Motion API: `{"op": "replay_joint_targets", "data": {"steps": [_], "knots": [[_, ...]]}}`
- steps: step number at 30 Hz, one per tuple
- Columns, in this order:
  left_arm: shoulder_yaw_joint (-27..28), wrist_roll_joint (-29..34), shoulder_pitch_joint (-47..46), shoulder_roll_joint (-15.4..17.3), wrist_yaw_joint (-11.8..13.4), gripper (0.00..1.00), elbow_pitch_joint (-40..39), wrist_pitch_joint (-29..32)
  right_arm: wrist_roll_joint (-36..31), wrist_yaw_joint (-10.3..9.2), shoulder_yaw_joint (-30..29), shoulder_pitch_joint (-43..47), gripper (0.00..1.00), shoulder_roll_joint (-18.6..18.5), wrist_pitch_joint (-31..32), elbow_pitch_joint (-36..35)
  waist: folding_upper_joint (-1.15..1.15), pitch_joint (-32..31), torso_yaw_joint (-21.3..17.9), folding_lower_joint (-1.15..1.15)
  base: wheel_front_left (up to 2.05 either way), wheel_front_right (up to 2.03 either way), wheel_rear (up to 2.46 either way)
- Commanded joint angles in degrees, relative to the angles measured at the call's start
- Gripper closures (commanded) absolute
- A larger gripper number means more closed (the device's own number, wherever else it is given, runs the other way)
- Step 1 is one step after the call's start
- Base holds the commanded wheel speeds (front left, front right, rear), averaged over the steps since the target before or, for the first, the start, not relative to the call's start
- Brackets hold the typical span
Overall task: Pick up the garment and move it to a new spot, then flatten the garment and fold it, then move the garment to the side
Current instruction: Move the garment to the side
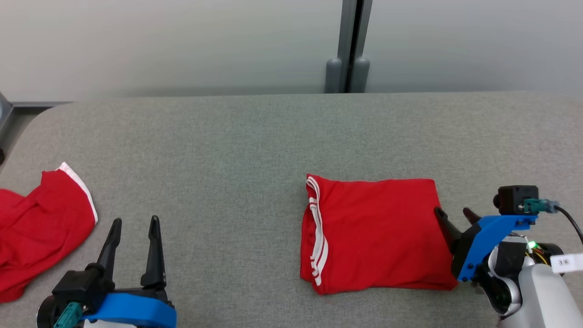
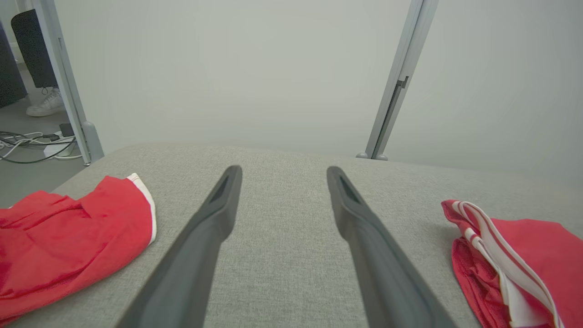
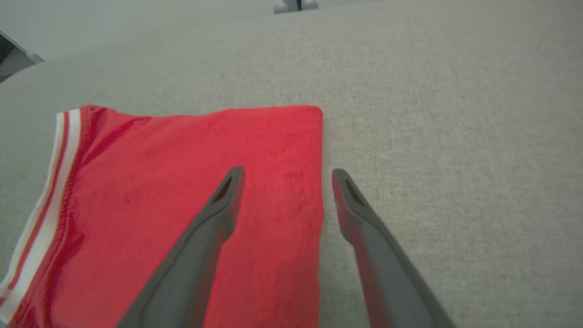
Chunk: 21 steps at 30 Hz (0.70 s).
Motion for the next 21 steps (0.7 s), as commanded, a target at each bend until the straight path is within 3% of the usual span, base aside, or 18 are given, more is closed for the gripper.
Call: {"op": "replay_joint_targets", "data": {"steps": [1, 16, 19, 21], "knots": [[-0.25, 0.29, -1.52, 0.23, -0.22, 0.00, -0.16, 0.24, -0.35, 0.01, -0.60, -1.82, 0.00, 0.05, 2.16, 2.35, 0.00, 1.51, 1.04, -0.01, 0.00, 0.00, 0.00], [-1.67, 0.02, -4.91, -0.43, -1.10, 0.00, 1.80, -0.72, -4.97, 0.01, -3.66, -6.55, 0.00, 1.88, 9.56, 19.67, 0.00, 5.03, 4.12, -0.01, 0.00, 0.00, 0.00], [-1.82, -0.12, -4.87, -0.60, -1.20, 0.00, 2.30, -0.97, -6.27, 0.01, -4.07, -6.36, 0.32, 1.76, 10.67, 20.85, 0.00, 5.07, 4.29, -0.01, 0.00, 0.00, 0.00], [-1.86, -0.22, -4.79, -0.69, -1.16, 0.00, 2.57, -1.13, -6.36, 0.01, -4.16, -5.86, 0.76, 1.70, 11.67, 21.22, 0.00, 4.94, 4.29, -0.01, 0.00, 0.00, 0.00]]}}
